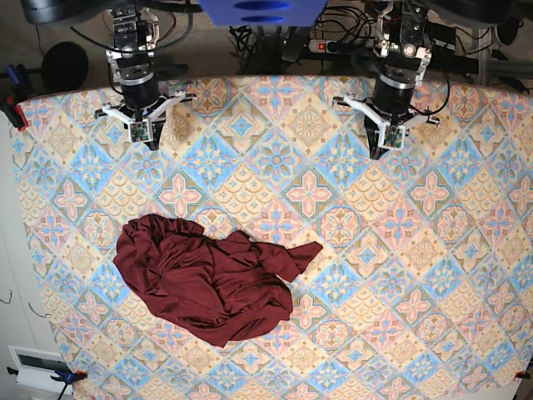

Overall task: Layout the t-shirt on the table in an organized manner, then fold the t-shirt properly
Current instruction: 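Lower the left gripper onto the edge of the maroon t-shirt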

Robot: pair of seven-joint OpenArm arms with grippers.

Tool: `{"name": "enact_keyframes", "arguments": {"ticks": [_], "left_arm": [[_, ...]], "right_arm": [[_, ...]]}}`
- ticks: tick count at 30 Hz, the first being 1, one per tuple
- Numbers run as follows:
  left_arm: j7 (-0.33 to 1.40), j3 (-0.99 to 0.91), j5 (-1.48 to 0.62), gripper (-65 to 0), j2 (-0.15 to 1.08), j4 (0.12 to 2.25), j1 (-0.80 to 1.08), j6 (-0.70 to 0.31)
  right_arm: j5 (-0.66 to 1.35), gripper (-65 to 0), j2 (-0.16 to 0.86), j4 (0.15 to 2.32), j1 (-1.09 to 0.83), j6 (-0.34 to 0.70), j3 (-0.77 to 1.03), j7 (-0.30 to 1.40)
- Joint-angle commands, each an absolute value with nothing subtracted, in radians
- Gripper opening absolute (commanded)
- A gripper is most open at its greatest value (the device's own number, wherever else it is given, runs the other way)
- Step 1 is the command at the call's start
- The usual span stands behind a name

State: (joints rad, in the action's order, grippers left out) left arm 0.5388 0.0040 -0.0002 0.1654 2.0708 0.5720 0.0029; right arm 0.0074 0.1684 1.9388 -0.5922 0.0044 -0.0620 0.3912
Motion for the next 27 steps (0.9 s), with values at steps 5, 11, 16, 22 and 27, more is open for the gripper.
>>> {"name": "enact_keyframes", "arguments": {"ticks": [5,11,16,22,27], "left_arm": [[0.676,0.005,-0.002,-63.6,0.102,2.087,0.386,0.002],[0.908,0.007,0.001,-63.3,0.016,2.045,0.119,0.001],[1.029,0.007,0.001,-63.2,-0.024,1.922,-0.061,0.001],[1.026,0.007,0.001,-63.0,-0.07,1.693,-0.196,0.001],[0.963,0.041,-0.001,-48.4,-0.088,1.443,-0.314,0.001]], "right_arm": [[0.008,-62.0,0.173,1.962,-0.472,-0.002,-0.085,0.481],[0.008,-60.9,0.171,1.96,-0.395,-0.002,-0.114,0.507],[0.008,-60.9,0.171,1.957,-0.369,-0.002,-0.13,0.506],[0.008,-60.9,0.171,1.96,-0.369,-0.002,-0.131,0.504],[0.008,-60.9,0.171,1.96,-0.371,-0.002,-0.133,0.504]]}}
